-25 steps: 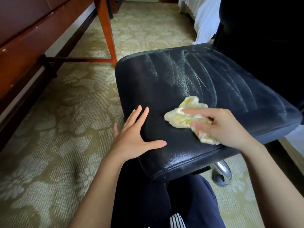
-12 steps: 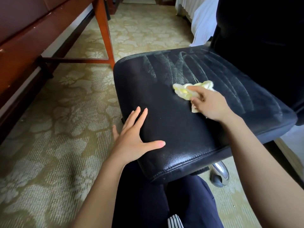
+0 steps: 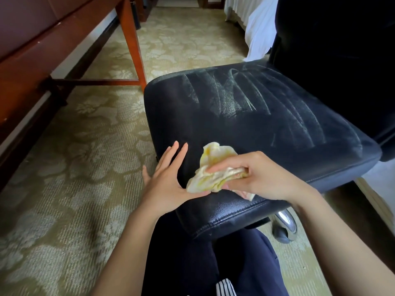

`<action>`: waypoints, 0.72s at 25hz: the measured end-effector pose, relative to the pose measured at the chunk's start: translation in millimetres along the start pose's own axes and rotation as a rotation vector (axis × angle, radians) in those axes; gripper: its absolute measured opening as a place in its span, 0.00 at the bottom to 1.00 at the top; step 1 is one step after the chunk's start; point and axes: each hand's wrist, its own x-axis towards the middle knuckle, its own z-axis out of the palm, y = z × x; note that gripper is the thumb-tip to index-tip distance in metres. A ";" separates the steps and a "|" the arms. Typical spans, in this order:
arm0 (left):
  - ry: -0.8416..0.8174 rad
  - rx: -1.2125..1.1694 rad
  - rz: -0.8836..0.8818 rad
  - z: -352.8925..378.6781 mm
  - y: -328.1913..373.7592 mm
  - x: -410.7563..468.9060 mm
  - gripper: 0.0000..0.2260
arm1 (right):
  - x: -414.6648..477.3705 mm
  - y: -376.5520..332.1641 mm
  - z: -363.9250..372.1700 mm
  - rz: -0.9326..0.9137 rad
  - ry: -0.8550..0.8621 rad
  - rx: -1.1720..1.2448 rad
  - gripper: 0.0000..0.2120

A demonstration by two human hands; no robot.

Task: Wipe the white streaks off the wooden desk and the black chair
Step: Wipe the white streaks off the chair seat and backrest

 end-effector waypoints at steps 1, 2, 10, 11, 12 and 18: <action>-0.004 0.000 -0.008 -0.7 1.2 -0.3 0.51 | -1.1 2.4 -2.1 0.002 0.031 0.013 0.19; -0.007 0.002 -0.016 -1.3 2.0 -0.3 0.50 | -2.4 6.3 -4.8 0.011 0.084 0.014 0.19; 0.013 -0.018 -0.026 -1.0 0.2 0.6 0.49 | -23.7 62.2 -45.6 0.434 0.694 -0.197 0.16; 0.010 -0.016 -0.026 -1.2 1.6 0.5 0.50 | -26.7 68.4 -50.5 0.508 0.749 -0.243 0.17; 0.004 -0.009 -0.028 -2.6 2.3 0.4 0.50 | -28.2 72.1 -52.5 0.565 0.787 -0.278 0.17; -0.012 0.059 -0.049 -10.5 9.4 3.9 0.50 | -20.3 50.3 -29.5 0.543 0.658 -0.434 0.18</action>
